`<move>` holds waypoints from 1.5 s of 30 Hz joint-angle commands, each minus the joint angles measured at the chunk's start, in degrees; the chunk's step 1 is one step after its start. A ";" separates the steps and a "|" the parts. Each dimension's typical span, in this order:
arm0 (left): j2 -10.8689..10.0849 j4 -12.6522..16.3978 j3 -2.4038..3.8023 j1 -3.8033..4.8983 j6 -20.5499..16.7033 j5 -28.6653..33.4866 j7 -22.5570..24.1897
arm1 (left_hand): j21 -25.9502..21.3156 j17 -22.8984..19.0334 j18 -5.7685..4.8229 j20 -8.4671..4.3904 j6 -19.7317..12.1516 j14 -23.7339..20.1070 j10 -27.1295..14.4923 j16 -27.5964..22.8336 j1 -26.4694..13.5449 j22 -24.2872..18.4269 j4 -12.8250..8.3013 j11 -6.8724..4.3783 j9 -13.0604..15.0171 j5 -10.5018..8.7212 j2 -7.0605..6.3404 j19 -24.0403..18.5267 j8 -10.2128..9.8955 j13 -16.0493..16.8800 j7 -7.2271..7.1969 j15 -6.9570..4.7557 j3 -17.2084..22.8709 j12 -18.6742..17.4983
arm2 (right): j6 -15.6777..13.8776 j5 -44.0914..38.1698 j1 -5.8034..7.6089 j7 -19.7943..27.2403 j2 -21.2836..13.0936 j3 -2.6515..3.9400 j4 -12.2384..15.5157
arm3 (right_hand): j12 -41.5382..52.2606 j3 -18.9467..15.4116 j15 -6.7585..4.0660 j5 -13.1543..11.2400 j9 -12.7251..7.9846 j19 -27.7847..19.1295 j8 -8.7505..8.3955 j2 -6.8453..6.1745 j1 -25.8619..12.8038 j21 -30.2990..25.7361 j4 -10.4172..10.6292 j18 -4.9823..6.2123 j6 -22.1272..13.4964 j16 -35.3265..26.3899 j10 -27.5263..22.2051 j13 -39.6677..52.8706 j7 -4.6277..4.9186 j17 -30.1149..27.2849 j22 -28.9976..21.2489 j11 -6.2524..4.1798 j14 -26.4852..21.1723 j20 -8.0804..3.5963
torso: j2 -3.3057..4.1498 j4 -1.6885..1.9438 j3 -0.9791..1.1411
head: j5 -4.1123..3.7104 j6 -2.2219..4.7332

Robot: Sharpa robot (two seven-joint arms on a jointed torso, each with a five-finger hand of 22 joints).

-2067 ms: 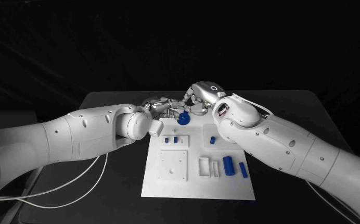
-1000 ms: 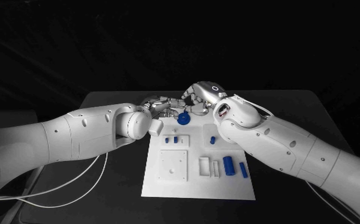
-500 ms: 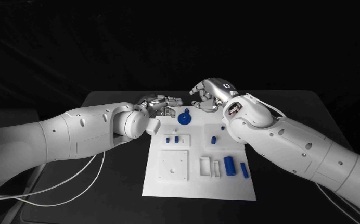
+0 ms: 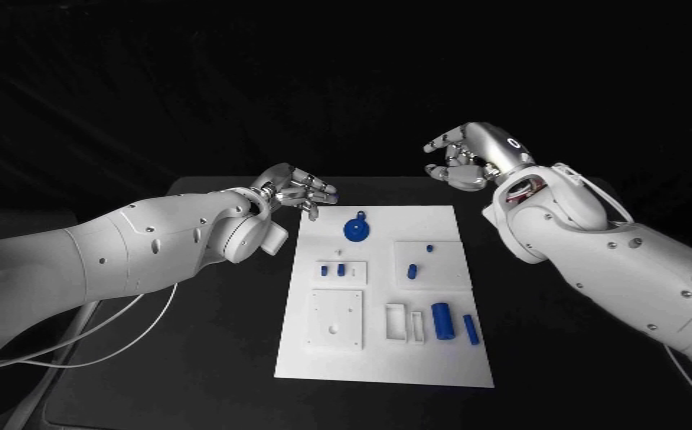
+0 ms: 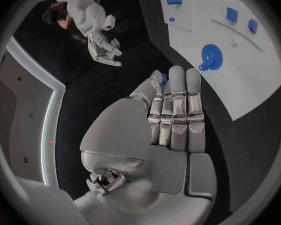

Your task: Assemble the parts on the task board

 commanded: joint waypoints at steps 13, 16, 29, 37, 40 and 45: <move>2.18 -4.41 0.03 -0.08 3.35 -37.44 6.52 | 0.22 0.48 1.17 -0.38 0.21 -0.35 0.30 0.46 0.53 1.08 -0.53 -0.02 -0.05 -0.19 0.35 -0.34 -0.30 0.11 0.42 -0.35 -0.40 0.19 | -0.80 12.87 -0.84 1.46 -4.11 4.26 1.65 | 0.02 0.49 0.05 1.47 0.07 -0.03 0.18 -0.49 -0.02 -0.43 0.18 0.47 0.14 -0.33 -0.63 -0.25 0.18 -0.13 5.29 -0.03 -0.45 0.25 | -1.55 -0.89 0.23 | 1.48 -1.19; 2.65 -4.75 -0.08 -0.26 3.35 -40.60 6.49 | 0.20 0.49 1.18 -0.39 0.24 -0.34 0.31 0.46 0.61 1.18 -0.55 -0.02 -0.05 -0.20 0.37 -0.37 -0.29 0.11 0.42 -0.36 -0.42 0.18 | -0.66 13.35 -1.08 1.57 -4.34 4.38 1.96 | 0.02 0.49 0.05 1.48 0.07 -0.03 0.18 -0.49 -0.03 -0.43 0.18 0.47 0.14 -0.34 -0.64 -0.26 0.18 -0.13 5.29 -0.03 -0.45 0.25 | -1.70 -0.93 0.29 | 1.50 -1.29; 4.18 -5.75 -0.85 -0.78 2.88 -48.20 5.55 | 0.14 0.53 1.23 -0.41 0.40 -0.29 0.39 0.40 0.88 1.64 -0.61 -0.03 -0.05 -0.18 0.37 -0.34 -0.29 0.11 0.43 -0.38 -0.47 0.18 | -0.16 14.03 -1.90 1.71 -4.67 4.48 3.46 | 0.03 0.56 0.06 1.74 0.07 -0.09 0.17 -0.48 -0.11 -0.51 0.23 0.48 0.13 -0.40 -0.71 -0.35 0.19 -0.20 5.27 -0.02 -0.50 0.26 | -1.75 -0.89 0.20 | 0.78 -1.35; 5.23 -6.67 -0.88 -1.13 3.73 -50.18 3.47 | 0.10 0.53 1.26 -0.45 0.51 -0.15 0.49 0.35 0.94 1.89 -0.62 -0.06 -0.06 0.00 0.42 -0.21 -0.30 0.11 0.42 -0.42 -0.44 0.18 | 0.22 14.16 -2.14 1.96 -4.69 4.48 4.26 | 0.12 0.16 0.06 2.08 0.07 -0.12 0.18 -0.57 0.04 -0.54 0.05 0.48 0.22 -0.41 -0.72 -0.43 0.16 -0.26 5.26 -0.01 -0.55 0.25 | -1.68 -0.82 0.13 | 0.55 -1.50; 5.72 -7.44 -0.89 -1.25 4.17 -50.88 2.78 | 0.10 0.53 1.26 -0.45 0.51 -0.15 0.49 0.35 0.94 1.89 -0.62 -0.06 -0.06 0.00 0.42 -0.21 -0.30 0.11 0.42 -0.42 -0.44 0.18 | 0.35 14.18 -2.19 2.03 -4.68 4.48 4.48 | 0.09 -0.04 0.06 2.18 0.08 -0.15 0.19 -0.52 0.01 -0.62 0.02 0.49 0.23 -0.44 -0.77 -0.49 0.17 -0.29 5.24 -0.02 -0.57 0.26 | -1.63 -0.86 0.14 | 0.55 -1.57; 6.82 -9.12 -0.89 -1.48 5.84 -51.20 2.40 | -0.08 0.48 1.25 -0.42 0.47 -0.10 0.44 0.20 0.76 2.00 -0.49 -0.05 -0.06 -0.10 0.40 -0.16 -0.31 0.11 0.42 -0.39 -0.48 0.18 | 0.49 14.20 -2.28 2.11 -4.66 4.48 4.83 | 0.06 -0.09 0.06 2.20 0.07 -0.17 0.18 -0.51 0.05 -0.70 -0.03 0.49 0.21 -0.49 -0.80 -0.53 0.16 -0.33 5.22 -0.02 -0.59 0.26 | -1.55 -0.90 0.08 | 0.39 -1.70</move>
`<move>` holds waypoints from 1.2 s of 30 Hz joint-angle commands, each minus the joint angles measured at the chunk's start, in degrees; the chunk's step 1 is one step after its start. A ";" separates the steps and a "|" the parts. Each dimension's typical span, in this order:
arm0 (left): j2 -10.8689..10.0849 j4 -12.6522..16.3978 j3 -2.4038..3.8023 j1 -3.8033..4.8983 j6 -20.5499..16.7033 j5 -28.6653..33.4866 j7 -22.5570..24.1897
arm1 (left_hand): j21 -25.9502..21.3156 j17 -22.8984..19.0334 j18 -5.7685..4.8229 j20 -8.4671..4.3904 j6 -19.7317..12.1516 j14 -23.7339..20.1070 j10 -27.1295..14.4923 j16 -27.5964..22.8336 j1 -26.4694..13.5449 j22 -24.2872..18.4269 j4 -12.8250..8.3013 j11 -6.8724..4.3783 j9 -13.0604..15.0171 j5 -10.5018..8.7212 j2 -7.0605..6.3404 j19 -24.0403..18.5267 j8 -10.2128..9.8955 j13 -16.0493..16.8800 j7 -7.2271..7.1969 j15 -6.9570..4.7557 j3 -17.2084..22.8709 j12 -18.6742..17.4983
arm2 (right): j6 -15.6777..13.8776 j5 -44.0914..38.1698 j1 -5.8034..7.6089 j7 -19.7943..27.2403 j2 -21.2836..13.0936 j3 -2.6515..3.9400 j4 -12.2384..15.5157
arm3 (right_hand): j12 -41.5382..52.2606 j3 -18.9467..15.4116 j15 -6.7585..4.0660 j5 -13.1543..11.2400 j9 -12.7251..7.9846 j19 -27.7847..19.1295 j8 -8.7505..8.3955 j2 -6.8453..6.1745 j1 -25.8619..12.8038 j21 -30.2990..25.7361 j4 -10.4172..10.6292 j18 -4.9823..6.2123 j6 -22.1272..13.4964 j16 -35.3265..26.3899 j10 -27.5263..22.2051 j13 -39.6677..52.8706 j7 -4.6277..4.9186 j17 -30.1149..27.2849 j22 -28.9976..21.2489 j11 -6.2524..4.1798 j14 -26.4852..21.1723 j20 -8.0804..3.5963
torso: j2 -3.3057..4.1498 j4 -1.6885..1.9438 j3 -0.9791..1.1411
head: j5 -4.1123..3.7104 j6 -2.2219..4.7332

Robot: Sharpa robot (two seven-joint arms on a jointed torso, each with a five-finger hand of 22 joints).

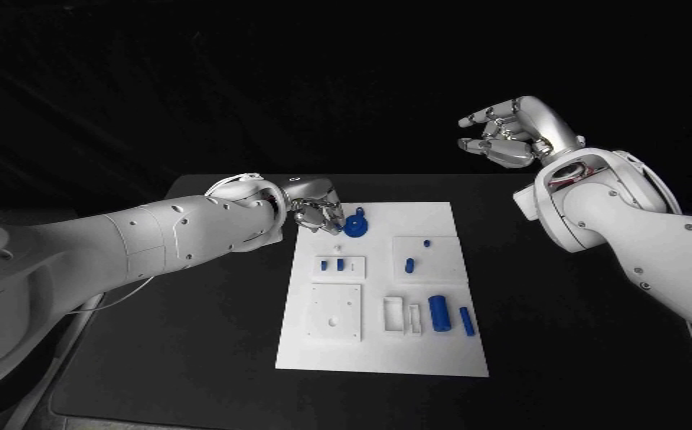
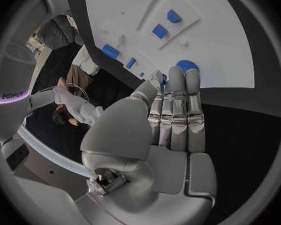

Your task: Assemble the parts on the task board

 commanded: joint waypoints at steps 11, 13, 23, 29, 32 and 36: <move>2.34 -3.48 0.03 -0.93 5.29 -2.36 -1.77 | -0.29 0.02 0.80 -0.21 0.22 0.07 0.18 -0.11 0.17 0.12 -0.11 0.15 0.04 0.08 0.15 0.06 -0.27 0.05 0.21 -0.18 -0.06 0.17 | 0.80 0.14 -0.34 0.97 0.08 0.04 0.79 | -0.45 -0.47 -0.08 0.35 0.09 -0.36 0.19 -0.40 0.12 -1.13 -0.31 0.59 0.12 -0.98 -0.69 -0.62 0.20 -0.65 4.99 0.00 -0.64 0.28 | 0.07 0.00 -0.04 | -0.22 -0.33; 2.54 -3.86 0.03 -1.05 5.70 -2.45 -1.85 | -0.29 0.02 0.80 -0.21 0.22 0.07 0.18 -0.11 0.17 0.12 -0.11 0.15 0.04 0.08 0.15 0.06 -0.27 0.05 0.21 -0.18 -0.06 0.17 | 0.82 0.14 -0.37 0.97 0.11 0.04 0.83 | -0.45 -0.47 -0.08 0.35 0.09 -0.36 0.19 -0.40 0.12 -1.13 -0.31 0.59 0.12 -0.98 -0.69 -0.62 0.20 -0.65 4.99 0.00 -0.64 0.28 | 0.07 0.01 -0.05 | -0.30 -0.39; 3.61 -5.83 0.03 -2.15 5.24 -2.58 -2.20 | -0.46 0.09 0.80 -0.21 0.16 0.06 0.15 -0.12 0.18 0.30 -0.14 0.17 0.04 0.10 0.22 0.11 -0.29 0.05 0.24 -0.18 -0.04 0.18 | 0.83 0.13 -0.48 1.03 0.27 0.04 0.91 | -0.42 -0.39 -0.11 0.53 0.08 -0.34 0.18 -0.34 0.14 -1.37 -0.40 0.61 0.11 -1.15 -0.66 -0.67 0.21 -0.83 4.96 -0.02 -0.64 0.26 | 0.14 -0.11 -0.09 | -0.47 -0.57; 3.92 -6.91 0.04 -2.61 4.69 -3.10 -2.17 | -0.53 0.10 0.81 -0.21 0.16 0.08 0.15 -0.13 0.15 0.36 -0.14 0.17 0.04 0.20 0.22 0.18 -0.27 0.05 0.23 -0.18 -0.03 0.18 | 0.95 0.13 -0.52 1.06 0.24 0.04 0.99 | -0.42 -0.39 -0.11 0.53 0.08 -0.34 0.18 -0.34 0.14 -1.37 -0.40 0.61 0.11 -1.15 -0.66 -0.67 0.21 -0.83 4.96 -0.02 -0.64 0.26 | 0.11 0.14 -0.03 | -0.80 -0.61; 4.09 -7.48 0.04 -2.81 4.46 -3.54 -2.08 | -0.59 0.10 0.82 -0.21 0.11 0.05 0.09 -0.16 0.23 0.43 -0.20 0.19 0.04 0.26 0.23 0.18 -0.28 0.05 0.25 -0.17 0.04 0.18 | 1.00 0.13 -0.53 1.08 0.26 0.04 1.05 | -0.42 -0.39 -0.11 0.53 0.08 -0.34 0.18 -0.34 0.14 -1.37 -0.40 0.61 0.11 -1.15 -0.66 -0.67 0.21 -0.83 4.96 -0.02 -0.64 0.26 | 0.11 0.06 -0.05 | -0.78 -0.59; 4.42 -8.24 0.04 -3.14 4.38 -3.71 -1.84 | -0.59 0.10 0.82 -0.21 0.11 0.05 0.09 -0.16 0.23 0.43 -0.20 0.19 0.04 0.26 0.23 0.18 -0.28 0.05 0.25 -0.17 0.04 0.18 | 1.31 0.09 -0.55 1.28 0.28 0.04 1.12 | -0.49 -0.35 -0.12 0.67 0.09 -0.31 0.19 -0.29 0.01 -1.58 -0.43 0.62 0.21 -1.27 -0.73 -0.80 0.18 -0.97 4.94 -0.03 -0.64 0.25 | 0.08 -0.03 -0.02 | -0.85 -0.55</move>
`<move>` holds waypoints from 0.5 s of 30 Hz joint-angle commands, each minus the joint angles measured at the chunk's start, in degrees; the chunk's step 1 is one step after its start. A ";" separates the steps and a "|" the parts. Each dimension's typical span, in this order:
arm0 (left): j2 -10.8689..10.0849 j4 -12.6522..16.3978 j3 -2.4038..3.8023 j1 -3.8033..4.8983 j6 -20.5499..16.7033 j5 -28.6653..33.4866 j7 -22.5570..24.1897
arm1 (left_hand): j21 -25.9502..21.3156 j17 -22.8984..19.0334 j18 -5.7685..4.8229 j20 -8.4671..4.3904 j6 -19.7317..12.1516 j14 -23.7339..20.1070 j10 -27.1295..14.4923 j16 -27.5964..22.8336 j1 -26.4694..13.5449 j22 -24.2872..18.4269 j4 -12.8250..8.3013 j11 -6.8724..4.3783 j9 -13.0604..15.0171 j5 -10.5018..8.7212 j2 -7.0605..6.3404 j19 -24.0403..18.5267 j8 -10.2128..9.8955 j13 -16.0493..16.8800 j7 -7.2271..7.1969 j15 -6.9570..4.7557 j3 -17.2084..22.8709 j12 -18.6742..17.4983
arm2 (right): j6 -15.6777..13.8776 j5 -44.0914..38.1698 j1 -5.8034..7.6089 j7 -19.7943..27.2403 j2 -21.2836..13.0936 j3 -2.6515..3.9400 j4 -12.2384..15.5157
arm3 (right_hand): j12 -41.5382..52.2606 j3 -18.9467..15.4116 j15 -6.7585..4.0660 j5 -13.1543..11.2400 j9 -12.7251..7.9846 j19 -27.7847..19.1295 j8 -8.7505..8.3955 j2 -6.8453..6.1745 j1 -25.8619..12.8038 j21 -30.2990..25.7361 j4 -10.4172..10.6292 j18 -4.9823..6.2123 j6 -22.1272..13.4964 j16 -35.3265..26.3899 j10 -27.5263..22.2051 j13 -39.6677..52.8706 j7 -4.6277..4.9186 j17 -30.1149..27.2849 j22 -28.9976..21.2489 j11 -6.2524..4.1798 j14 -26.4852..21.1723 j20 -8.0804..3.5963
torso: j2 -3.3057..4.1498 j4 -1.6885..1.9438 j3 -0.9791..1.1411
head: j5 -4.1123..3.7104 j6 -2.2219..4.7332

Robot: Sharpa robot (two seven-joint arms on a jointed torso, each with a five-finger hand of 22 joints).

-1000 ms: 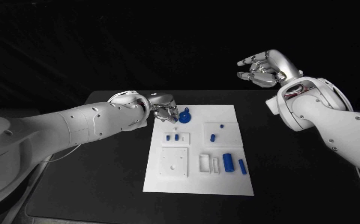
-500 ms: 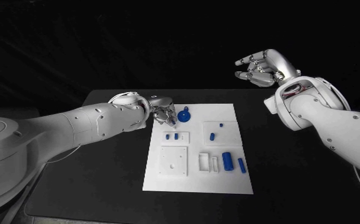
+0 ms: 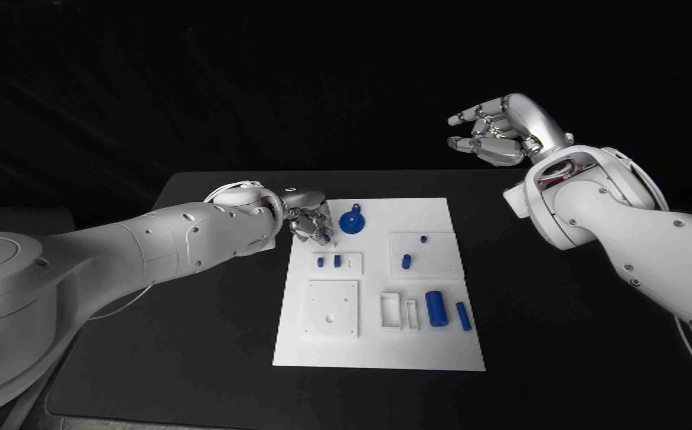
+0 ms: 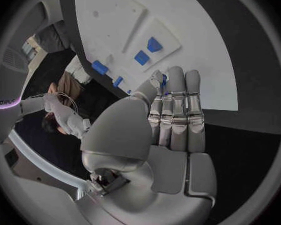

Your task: Assemble the parts on the task board

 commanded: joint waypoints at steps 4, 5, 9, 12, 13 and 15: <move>0.82 -1.02 0.04 -0.56 -0.20 -0.74 0.63 | -0.53 0.09 1.21 -0.19 0.09 -0.07 0.26 -0.26 0.31 0.32 -0.52 0.10 0.04 0.46 0.09 0.08 -0.05 0.05 0.32 -0.15 0.12 0.19 | 1.21 -0.31 -0.07 0.97 0.07 0.03 0.21 | -0.25 -0.21 0.08 0.46 0.09 -0.12 0.18 -0.29 -0.06 -0.63 -0.28 0.63 0.27 -0.57 -0.29 -0.09 0.19 -0.21 4.90 -0.05 -0.47 0.03 | -0.02 -0.08 0.03 | -0.17 0.06; 0.94 -1.14 0.04 -0.64 -0.13 -0.67 0.72 | -0.54 0.10 1.21 -0.19 0.11 -0.06 0.27 -0.26 0.27 0.35 -0.52 0.09 0.04 0.53 0.08 0.06 -0.05 0.05 0.30 -0.16 0.11 0.19 | 1.24 -0.35 -0.08 1.00 0.08 0.03 0.22 | -0.25 -0.21 0.08 0.46 0.09 -0.12 0.18 -0.29 -0.06 -0.63 -0.28 0.63 0.27 -0.57 -0.29 -0.09 0.19 -0.21 4.90 -0.05 -0.47 0.03 | -0.01 -0.09 0.04 | -0.18 0.07; 1.30 -1.41 0.04 -0.86 0.08 -0.44 0.92 | -0.58 0.17 1.22 -0.19 0.15 -0.04 0.29 -0.32 0.21 0.58 -0.63 0.09 0.04 0.56 0.09 0.10 -0.05 0.05 0.30 -0.16 0.18 0.19 | 1.33 -0.44 -0.11 1.07 0.07 0.03 0.21 | -0.25 -0.21 0.08 0.46 0.09 -0.12 0.18 -0.29 -0.06 -0.63 -0.28 0.63 0.27 -0.57 -0.29 -0.09 0.19 -0.21 4.90 -0.05 -0.47 0.03 | -0.03 -0.06 0.05 | -0.23 0.08; 1.50 -1.63 0.04 -0.98 0.12 -0.37 0.96 | -0.58 0.17 1.22 -0.19 0.15 -0.04 0.29 -0.32 0.21 0.58 -0.63 0.09 0.04 0.56 0.09 0.10 -0.05 0.05 0.30 -0.16 0.18 0.19 | 1.33 -0.46 -0.13 1.08 0.05 0.03 0.16 | -0.51 -0.32 0.08 0.41 0.09 -0.14 0.17 -0.27 -0.22 -1.06 -0.18 0.65 0.28 -0.83 -0.45 -0.40 0.17 -0.44 4.83 -0.06 -0.52 0.03 | -0.02 -0.04 0.06 | -0.32 0.07; 1.56 -1.71 0.04 -1.02 0.11 -0.36 0.96 | -0.58 0.17 1.22 -0.19 0.15 -0.04 0.29 -0.32 0.21 0.58 -0.63 0.09 0.04 0.56 0.09 0.10 -0.05 0.05 0.30 -0.16 0.18 0.19 | 1.32 -0.41 -0.13 1.08 0.04 0.03 0.15 | -0.83 -0.40 0.08 0.29 0.09 -0.14 0.18 -0.25 -0.23 -1.33 -0.12 0.66 0.24 -1.03 -0.58 -0.74 0.18 -0.60 4.78 -0.06 -0.57 0.03 | -0.01 -0.04 0.05 | -0.32 0.10; 1.74 -1.98 0.04 -1.15 0.00 -0.33 0.91 | -0.58 0.17 1.22 -0.19 0.15 -0.04 0.29 -0.32 0.21 0.58 -0.63 0.09 0.04 0.56 0.09 0.10 -0.05 0.05 0.30 -0.16 0.18 0.19 | 1.31 0.12 -0.13 1.18 0.00 0.03 0.08 | -3.34 -0.49 0.06 -0.38 0.09 -0.21 0.19 -0.15 -0.19 -2.15 0.04 0.69 0.16 -1.98 -1.57 -3.28 0.18 -1.29 4.63 -0.13 -0.93 0.02 | -0.01 -0.03 0.04 | -0.32 0.11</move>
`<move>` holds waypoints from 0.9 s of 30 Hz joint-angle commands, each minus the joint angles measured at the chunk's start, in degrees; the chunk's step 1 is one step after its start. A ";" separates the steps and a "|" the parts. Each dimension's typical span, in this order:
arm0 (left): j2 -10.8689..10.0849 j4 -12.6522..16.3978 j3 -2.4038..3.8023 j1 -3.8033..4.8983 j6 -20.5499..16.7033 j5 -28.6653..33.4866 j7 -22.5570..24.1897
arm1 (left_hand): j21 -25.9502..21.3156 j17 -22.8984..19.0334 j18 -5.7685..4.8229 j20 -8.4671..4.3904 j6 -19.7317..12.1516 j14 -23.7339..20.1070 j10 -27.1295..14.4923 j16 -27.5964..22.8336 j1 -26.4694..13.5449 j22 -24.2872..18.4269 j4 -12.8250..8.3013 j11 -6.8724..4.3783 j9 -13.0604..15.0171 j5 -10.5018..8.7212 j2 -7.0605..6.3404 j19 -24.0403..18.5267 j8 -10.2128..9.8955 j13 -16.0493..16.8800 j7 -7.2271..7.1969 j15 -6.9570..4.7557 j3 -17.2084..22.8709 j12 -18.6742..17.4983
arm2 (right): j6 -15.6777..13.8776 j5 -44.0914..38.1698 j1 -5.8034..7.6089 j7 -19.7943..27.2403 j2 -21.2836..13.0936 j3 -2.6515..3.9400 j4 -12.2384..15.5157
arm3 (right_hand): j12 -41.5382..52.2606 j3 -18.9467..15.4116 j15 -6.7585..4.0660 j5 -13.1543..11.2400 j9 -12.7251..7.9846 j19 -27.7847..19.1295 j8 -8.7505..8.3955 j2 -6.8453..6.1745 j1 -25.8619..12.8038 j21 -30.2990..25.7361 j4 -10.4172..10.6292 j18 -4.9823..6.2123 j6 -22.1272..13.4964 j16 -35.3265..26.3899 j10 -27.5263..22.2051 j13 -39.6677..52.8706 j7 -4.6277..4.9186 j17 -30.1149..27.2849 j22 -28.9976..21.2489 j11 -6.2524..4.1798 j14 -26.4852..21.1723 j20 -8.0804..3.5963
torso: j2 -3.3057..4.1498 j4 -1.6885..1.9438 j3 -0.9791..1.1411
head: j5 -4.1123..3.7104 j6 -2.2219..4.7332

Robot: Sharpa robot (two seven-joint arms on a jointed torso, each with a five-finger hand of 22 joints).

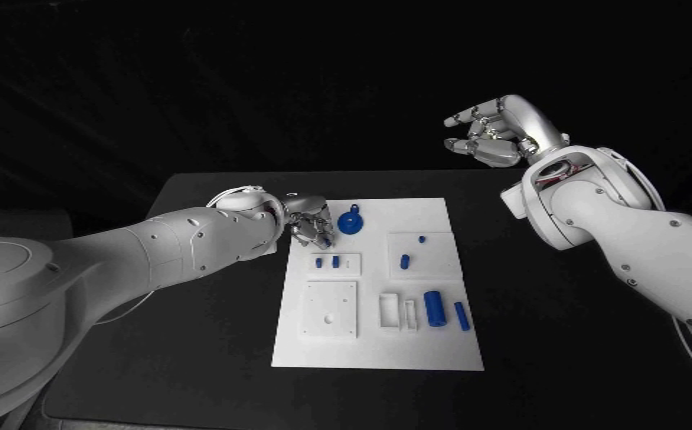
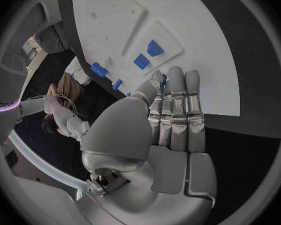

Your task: Assemble the parts on the task board

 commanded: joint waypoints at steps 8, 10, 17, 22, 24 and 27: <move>0.58 -0.56 0.04 -0.34 -1.18 0.00 0.16 | -0.43 0.17 0.46 -0.23 0.20 0.03 0.32 -0.37 0.24 0.31 -0.60 0.07 0.04 0.26 0.08 0.15 -0.04 0.10 0.36 -0.18 0.09 0.18 | 0.59 2.48 -0.05 1.55 -0.12 0.03 -0.24 | -7.54 -1.02 0.09 -2.15 0.08 -2.07 0.18 0.15 -0.02 -18.40 0.27 1.47 0.37 -7.96 -2.59 -9.89 0.20 -8.32 -0.23 -0.15 -2.81 0.06 | -0.01 0.03 -0.05 | -0.16 0.10; 0.62 -0.58 0.04 -0.36 -1.53 -0.01 -0.25 | -0.43 0.21 0.46 -0.24 0.26 0.07 0.41 -0.36 0.21 0.40 -0.62 0.05 0.05 0.29 0.08 0.20 -0.03 0.10 0.36 -0.20 0.11 0.19 | 0.52 2.79 -0.05 1.70 -0.13 0.03 -0.26 | -8.05 -1.16 0.12 -2.29 0.08 -1.88 0.19 0.22 0.00 -20.89 0.21 1.43 0.41 -7.96 -2.54 -11.62 0.21 -9.40 -0.72 -0.16 -3.14 0.06 | -0.02 0.04 -0.03 | -0.19 0.21; 0.92 -0.63 0.04 -0.39 -1.81 -0.26 -1.67 | -0.46 0.36 0.47 -0.26 0.30 0.10 0.45 -0.32 0.14 0.71 -0.70 0.04 0.04 0.42 0.15 0.23 -0.05 0.11 0.37 -0.23 0.33 0.21 | 0.40 2.07 -0.05 2.06 -0.18 0.03 -0.15 | -6.40 -1.20 0.13 -2.13 0.09 -0.67 0.20 0.36 0.03 -24.74 0.02 1.40 0.63 -6.51 -3.16 -14.10 0.19 -11.64 1.41 -0.13 -3.78 0.08 | 0.01 0.06 -0.01 | -0.28 0.19; 1.21 -0.74 0.04 -0.39 -1.67 -0.33 -2.11 | -0.50 0.40 0.47 -0.25 0.30 0.12 0.43 -0.30 0.08 0.78 -0.69 0.05 0.05 0.42 0.13 0.24 -0.05 0.10 0.36 -0.21 0.35 0.18 | 0.46 1.24 -0.05 2.17 -0.14 0.03 -0.03 | -6.46 -0.88 0.14 -2.15 0.08 -0.80 0.18 0.27 -0.03 -26.58 -0.08 1.40 0.96 -6.67 -3.25 -14.38 0.13 -12.05 1.28 -0.14 -4.04 0.09 | 0.02 0.01 -0.03 | -0.30 0.12; 1.34 -0.81 0.04 -0.40 -1.62 -0.35 -2.22 | -0.52 0.42 0.47 -0.25 0.28 0.09 0.41 -0.30 0.06 0.82 -0.70 0.05 0.05 0.42 0.12 0.24 -0.05 0.10 0.37 -0.20 0.37 0.18 | 0.50 1.05 -0.05 2.18 -0.11 0.03 0.01 | -6.46 -0.88 0.14 -2.15 0.08 -0.80 0.18 0.27 -0.03 -26.58 -0.08 1.40 0.96 -6.67 -3.25 -14.38 0.13 -12.05 1.28 -0.14 -4.04 0.09 | 0.00 0.01 -0.01 | -0.29 0.11; 1.49 -0.88 0.04 -0.40 -1.50 -0.36 -2.37 | -0.56 0.45 0.47 -0.24 0.24 0.06 0.38 -0.30 0.03 0.87 -0.71 0.07 0.04 0.41 0.10 0.24 -0.04 0.10 0.38 -0.19 0.40 0.18 | 0.58 0.90 -0.05 2.18 -0.09 0.03 0.06 | -6.46 -0.88 0.14 -2.15 0.08 -0.80 0.18 0.27 -0.03 -26.58 -0.08 1.40 0.96 -6.67 -3.25 -14.38 0.13 -12.05 1.28 -0.14 -4.04 0.09 | -0.01 0.01 0.01 | -0.36 0.07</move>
